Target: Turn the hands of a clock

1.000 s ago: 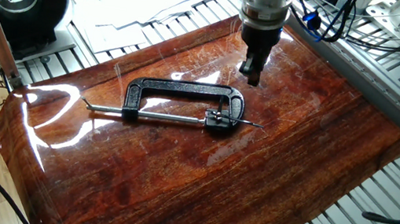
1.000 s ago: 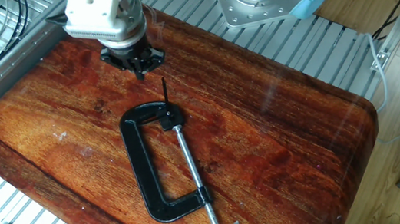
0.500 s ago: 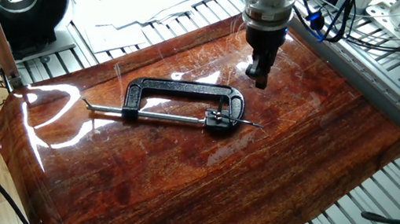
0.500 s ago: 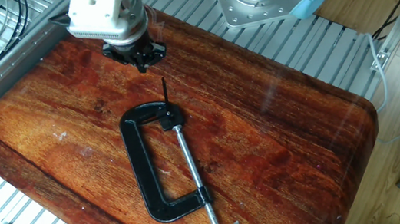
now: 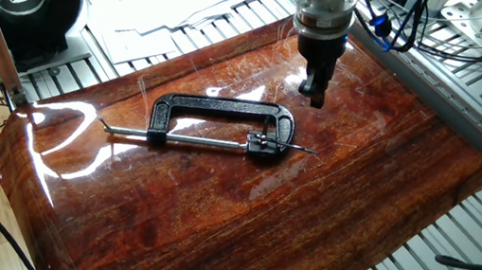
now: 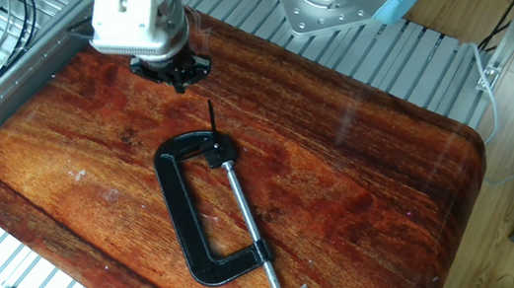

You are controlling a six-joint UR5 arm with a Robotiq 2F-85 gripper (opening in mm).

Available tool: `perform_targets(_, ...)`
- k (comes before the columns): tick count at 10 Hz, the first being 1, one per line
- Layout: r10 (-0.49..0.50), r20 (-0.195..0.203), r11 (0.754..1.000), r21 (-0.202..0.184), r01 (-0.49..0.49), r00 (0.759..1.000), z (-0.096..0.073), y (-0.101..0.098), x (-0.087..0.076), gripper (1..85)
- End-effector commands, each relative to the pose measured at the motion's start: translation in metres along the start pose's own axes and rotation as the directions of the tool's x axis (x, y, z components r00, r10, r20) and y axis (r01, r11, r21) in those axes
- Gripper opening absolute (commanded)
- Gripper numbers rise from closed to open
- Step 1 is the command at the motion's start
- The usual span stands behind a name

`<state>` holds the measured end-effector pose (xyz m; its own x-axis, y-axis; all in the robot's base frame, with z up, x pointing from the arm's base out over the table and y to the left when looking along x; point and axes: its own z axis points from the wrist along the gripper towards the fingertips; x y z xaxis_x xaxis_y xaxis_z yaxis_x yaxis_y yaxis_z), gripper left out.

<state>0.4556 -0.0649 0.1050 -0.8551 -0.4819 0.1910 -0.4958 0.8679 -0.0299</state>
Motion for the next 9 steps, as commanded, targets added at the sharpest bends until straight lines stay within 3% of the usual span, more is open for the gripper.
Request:
perform_targets(1,-0.018,0.042,0.998,-0.052,0.020,0.999,0.037,0.004,-0.004,1.0)
perform_targets(2,-0.033,0.037,0.998,-0.060,0.035,0.999,0.044,0.002,-0.001,1.0)
perform_targets(4,-0.049,0.046,0.998,-0.036,0.051,0.998,0.059,-0.010,0.001,1.0)
perform_targets(6,-0.026,0.057,0.996,-0.085,0.030,0.998,0.068,-0.001,-0.001,1.0)
perform_targets(9,-0.010,0.068,0.997,-0.080,0.015,0.998,0.077,0.008,-0.003,1.0)
